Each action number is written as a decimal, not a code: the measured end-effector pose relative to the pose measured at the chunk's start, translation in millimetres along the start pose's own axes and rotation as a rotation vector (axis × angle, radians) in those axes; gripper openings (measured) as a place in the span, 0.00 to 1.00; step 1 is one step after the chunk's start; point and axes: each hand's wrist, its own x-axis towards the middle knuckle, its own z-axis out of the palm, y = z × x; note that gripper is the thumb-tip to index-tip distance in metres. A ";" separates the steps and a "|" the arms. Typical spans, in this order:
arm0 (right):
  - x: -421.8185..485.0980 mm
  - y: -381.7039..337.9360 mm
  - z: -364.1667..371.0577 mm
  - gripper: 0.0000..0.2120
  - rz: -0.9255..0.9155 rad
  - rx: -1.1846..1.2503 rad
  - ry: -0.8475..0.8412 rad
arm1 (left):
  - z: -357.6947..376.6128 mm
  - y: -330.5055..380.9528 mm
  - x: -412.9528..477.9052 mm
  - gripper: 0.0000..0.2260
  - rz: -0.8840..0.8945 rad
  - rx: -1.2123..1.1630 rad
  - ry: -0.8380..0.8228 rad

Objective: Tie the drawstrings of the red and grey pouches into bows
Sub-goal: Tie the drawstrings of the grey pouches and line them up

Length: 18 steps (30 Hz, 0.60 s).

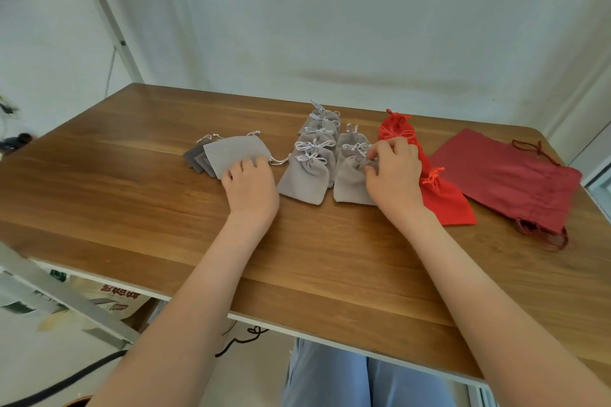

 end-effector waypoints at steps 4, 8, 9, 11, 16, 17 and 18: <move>-3.8 -11.8 0.8 0.13 -0.050 0.008 0.102 | 0.5 -7.3 5.2 0.10 0.009 0.020 0.021; -9.2 -22.3 2.2 0.13 -0.183 0.091 0.119 | 3.4 -15.3 10.6 0.09 0.024 0.057 0.103; -10.6 -24.6 3.3 0.14 -0.216 0.100 0.119 | 4.0 -16.9 12.2 0.09 0.032 0.067 0.127; -12.7 -30.1 5.0 0.14 -0.272 0.136 0.117 | 5.1 -19.3 15.6 0.10 0.049 0.062 0.141; -17.3 -48.4 -1.2 0.11 -0.263 0.399 -0.077 | -2.0 -16.5 14.2 0.06 0.044 -0.007 0.353; -18.0 -54.3 -4.2 0.12 -0.196 0.483 -0.162 | -3.9 -13.4 12.1 0.05 0.056 -0.010 0.428; -18.0 -60.1 -6.3 0.13 -0.118 0.567 -0.233 | -6.3 -10.0 10.0 0.04 0.075 -0.025 0.475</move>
